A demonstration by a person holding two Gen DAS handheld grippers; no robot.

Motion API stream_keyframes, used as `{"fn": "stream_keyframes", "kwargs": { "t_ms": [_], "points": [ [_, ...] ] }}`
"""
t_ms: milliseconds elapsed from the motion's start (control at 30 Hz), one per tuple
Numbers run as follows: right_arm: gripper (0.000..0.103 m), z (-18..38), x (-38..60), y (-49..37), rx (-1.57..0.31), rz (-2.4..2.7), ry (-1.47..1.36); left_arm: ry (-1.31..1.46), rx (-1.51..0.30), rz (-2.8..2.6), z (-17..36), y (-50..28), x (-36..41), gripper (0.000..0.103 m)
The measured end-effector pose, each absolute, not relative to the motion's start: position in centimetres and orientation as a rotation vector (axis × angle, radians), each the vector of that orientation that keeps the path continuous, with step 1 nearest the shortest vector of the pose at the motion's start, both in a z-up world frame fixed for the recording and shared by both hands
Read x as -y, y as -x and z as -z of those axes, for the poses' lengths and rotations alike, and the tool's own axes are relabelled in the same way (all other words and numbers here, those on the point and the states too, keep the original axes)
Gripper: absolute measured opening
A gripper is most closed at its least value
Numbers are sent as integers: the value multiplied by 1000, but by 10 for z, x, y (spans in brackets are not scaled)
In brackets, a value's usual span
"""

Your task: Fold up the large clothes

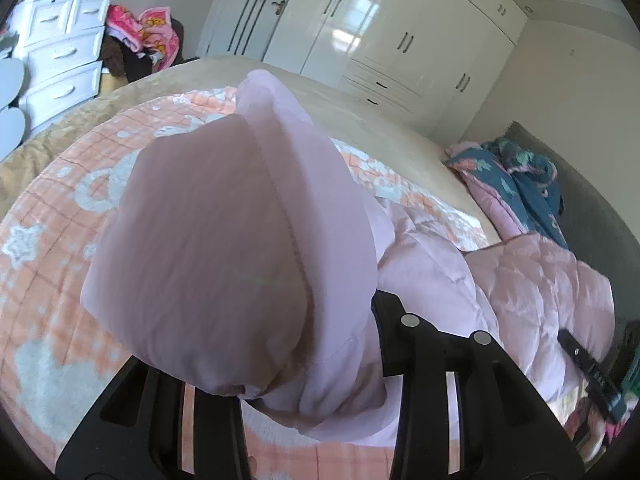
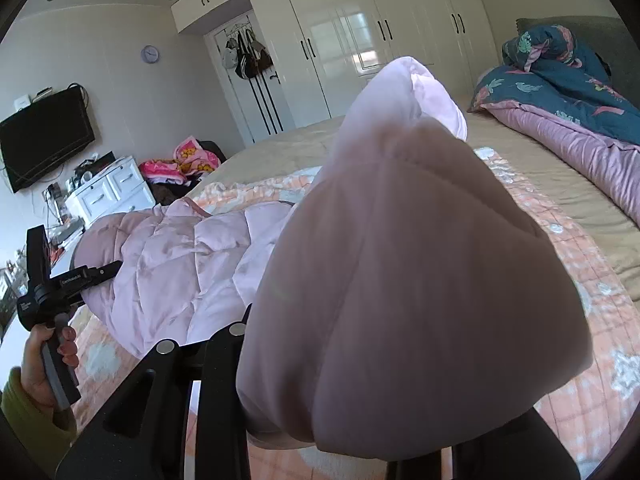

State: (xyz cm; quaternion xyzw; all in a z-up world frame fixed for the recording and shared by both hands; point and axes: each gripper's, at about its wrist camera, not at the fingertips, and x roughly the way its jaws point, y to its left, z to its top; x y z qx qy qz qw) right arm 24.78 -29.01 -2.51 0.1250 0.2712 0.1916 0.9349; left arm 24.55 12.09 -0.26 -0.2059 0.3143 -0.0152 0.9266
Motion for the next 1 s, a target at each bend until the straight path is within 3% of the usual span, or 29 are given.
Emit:
{"fn": "stream_keyframes", "kwargs": {
  "t_ms": [500, 1000],
  "points": [
    [29, 29, 307, -165, -603, -365, -292, 374, -641, 34, -2, -167, -108, 29],
    [29, 35, 320, -135, -648, -350, -328, 358, -672, 26, 8, -124, -105, 29]
  ]
}}
